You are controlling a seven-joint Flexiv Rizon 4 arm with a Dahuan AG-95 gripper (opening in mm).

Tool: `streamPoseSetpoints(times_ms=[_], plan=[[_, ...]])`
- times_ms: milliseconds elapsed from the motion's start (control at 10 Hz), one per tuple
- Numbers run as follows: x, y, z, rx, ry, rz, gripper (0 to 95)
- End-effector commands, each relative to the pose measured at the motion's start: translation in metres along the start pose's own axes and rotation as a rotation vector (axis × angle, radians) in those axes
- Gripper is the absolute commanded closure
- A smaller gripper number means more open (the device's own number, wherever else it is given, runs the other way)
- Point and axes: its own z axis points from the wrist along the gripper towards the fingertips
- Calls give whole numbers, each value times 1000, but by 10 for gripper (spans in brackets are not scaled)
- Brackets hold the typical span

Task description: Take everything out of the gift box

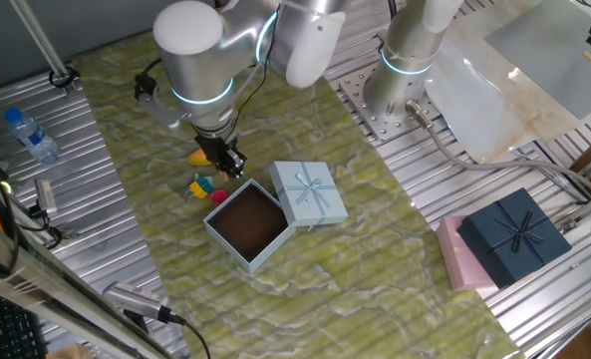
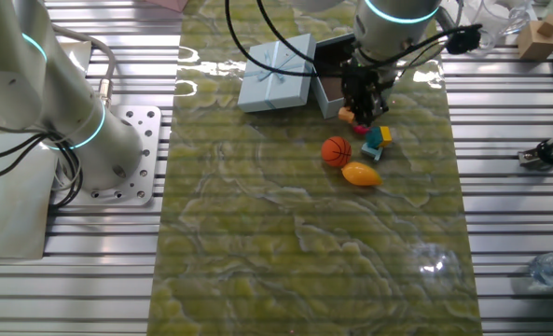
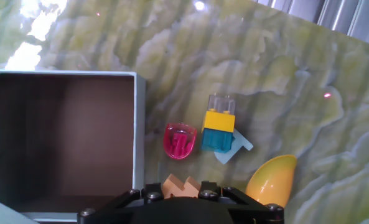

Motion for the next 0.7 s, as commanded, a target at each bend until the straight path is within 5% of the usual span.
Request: streamPoseSetpoints(times_ms=[100,700], plan=[[-1,-2,9,-2,-14,7,950],[-5,-4,17,-3,-19,4,950]])
